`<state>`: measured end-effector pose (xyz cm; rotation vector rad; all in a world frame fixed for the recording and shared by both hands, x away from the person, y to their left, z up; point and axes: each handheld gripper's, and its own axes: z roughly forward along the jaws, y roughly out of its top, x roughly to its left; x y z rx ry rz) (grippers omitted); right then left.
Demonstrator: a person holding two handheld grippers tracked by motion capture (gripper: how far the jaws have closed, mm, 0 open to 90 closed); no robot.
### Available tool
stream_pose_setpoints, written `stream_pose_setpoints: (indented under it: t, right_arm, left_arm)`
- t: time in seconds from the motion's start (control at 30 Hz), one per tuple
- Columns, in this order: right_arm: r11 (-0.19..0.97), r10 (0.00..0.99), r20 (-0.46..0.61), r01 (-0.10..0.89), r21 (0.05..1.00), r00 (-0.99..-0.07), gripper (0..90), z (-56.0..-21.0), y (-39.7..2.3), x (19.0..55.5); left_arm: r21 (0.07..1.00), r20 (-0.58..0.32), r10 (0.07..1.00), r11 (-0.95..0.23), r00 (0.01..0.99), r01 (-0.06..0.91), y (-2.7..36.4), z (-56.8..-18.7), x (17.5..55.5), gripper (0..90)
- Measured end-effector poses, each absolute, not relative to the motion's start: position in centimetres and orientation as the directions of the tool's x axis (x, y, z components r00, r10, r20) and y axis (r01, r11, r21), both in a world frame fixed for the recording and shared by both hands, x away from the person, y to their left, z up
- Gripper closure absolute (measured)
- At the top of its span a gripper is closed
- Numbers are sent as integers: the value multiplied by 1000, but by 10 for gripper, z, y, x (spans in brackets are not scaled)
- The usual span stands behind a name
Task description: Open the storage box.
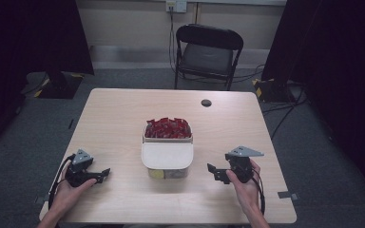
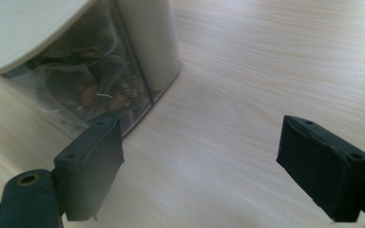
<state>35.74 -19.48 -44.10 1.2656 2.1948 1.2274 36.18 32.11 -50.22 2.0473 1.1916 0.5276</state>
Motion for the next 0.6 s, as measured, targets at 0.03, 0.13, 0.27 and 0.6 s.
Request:
stream_pose_setpoints:
  t: [0.03,0.13,0.27,0.6]
  right_arm:
    - [238,817,136,542,806,-561,144,-440,-193,356]
    - [242,804,141,535,809,-577,143,-438,-187,353]
    - [252,787,143,523,814,-601,142,-435,-179,351]
    - [281,740,150,505,816,-655,142,-428,-155,350]
  left_arm:
    - [741,-5,870,-328,492,587,321,-502,362,142]
    - [740,-1,870,-331,493,585,321,-502,362,142]
    - [740,-1,870,-331,493,585,321,-502,362,141]
    - [740,-1,870,-331,493,585,321,-502,362,142]
